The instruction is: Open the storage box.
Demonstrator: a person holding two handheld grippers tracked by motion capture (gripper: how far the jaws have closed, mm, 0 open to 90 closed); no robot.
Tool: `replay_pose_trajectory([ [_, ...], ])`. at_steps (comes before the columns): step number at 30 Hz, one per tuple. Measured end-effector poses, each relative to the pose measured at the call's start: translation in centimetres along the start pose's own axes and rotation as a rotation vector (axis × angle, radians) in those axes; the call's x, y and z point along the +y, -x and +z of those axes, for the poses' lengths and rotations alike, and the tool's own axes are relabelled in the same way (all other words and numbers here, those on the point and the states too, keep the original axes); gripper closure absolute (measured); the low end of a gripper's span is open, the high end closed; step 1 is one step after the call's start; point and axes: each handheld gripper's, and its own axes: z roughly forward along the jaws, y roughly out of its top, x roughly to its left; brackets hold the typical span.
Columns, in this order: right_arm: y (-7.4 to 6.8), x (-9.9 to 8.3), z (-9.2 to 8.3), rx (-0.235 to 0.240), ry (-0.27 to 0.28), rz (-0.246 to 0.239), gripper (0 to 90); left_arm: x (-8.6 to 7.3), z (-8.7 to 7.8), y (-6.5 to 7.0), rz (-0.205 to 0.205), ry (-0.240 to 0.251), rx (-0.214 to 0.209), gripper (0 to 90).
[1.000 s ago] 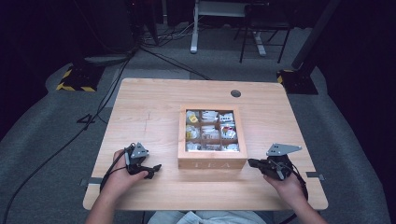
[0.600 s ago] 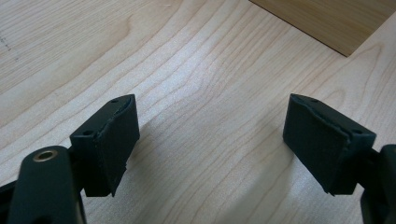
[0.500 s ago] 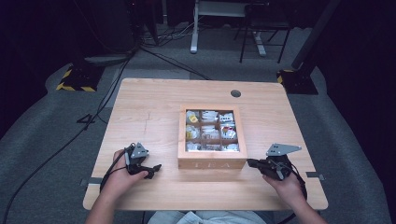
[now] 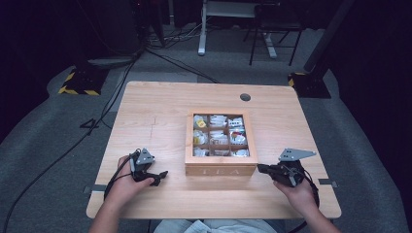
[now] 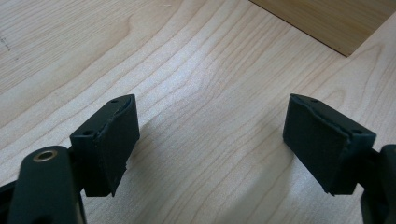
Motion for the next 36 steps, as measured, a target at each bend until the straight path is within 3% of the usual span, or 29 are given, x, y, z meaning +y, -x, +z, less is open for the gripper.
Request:
replay_pose_trajectory([
  [36, -0.1, 3.9, -2.6, -0.017, 0.11, -0.003, 90.0, 0.0, 0.1, 0.0, -0.007, 0.002, 0.005, 18.9],
])
